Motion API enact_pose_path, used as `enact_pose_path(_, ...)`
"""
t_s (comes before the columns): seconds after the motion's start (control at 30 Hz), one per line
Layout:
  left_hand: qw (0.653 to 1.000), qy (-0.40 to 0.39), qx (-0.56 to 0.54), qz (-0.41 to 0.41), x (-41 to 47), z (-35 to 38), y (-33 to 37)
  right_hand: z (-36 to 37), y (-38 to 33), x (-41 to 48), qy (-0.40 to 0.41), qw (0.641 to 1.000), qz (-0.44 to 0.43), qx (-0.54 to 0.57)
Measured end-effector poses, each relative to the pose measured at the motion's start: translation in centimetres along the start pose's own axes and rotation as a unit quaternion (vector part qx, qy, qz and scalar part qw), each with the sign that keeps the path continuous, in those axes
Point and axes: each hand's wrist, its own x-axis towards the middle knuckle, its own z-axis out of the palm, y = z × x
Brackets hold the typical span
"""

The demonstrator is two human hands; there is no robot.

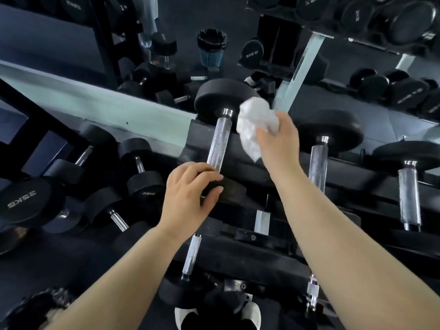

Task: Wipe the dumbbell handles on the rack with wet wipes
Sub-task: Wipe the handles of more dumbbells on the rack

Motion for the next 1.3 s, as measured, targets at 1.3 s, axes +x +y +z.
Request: enact_pose_path(1.3, 0.995, 0.01, 0.025, 0.093, -0.1, 1.0, -2.7, 4.8, 5.4, 4.1, -0.285, 0.849, -0.352, -0.271)
